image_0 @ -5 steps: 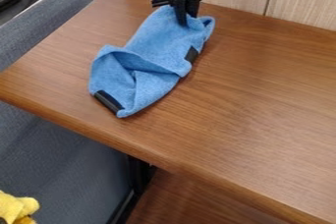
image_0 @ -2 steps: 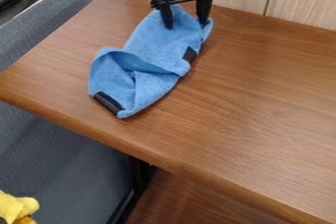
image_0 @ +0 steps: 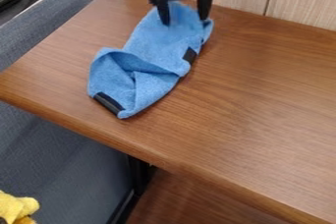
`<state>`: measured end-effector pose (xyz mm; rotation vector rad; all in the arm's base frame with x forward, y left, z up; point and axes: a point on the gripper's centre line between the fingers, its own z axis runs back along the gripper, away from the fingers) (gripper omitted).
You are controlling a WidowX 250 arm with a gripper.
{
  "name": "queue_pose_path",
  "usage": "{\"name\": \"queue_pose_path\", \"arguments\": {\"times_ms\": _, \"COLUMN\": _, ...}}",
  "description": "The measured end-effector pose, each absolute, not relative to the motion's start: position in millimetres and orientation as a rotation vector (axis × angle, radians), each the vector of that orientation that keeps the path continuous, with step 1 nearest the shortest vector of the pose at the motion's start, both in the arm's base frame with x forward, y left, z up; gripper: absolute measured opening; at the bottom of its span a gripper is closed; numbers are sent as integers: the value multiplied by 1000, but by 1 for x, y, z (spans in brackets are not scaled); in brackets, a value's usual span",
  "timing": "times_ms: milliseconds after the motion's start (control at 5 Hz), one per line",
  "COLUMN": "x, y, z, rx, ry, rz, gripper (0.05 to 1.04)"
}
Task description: Unfold the cloth from the bottom to the top
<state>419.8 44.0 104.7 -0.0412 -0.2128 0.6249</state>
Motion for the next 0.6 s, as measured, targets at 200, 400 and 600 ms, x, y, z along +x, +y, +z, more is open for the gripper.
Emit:
{"name": "queue_pose_path", "arguments": {"times_ms": 200, "x": 415, "y": 50, "z": 129, "rx": -58, "ry": -243, "rz": 652, "gripper": 1001}}
{"name": "queue_pose_path", "arguments": {"times_ms": 400, "x": 406, "y": 58, "z": 163, "rx": -62, "ry": -314, "rz": 669, "gripper": 1001}}
{"name": "queue_pose_path", "arguments": {"times_ms": 600, "x": 388, "y": 68, "z": 172, "rx": -29, "ry": -326, "rz": 689, "gripper": 1001}}
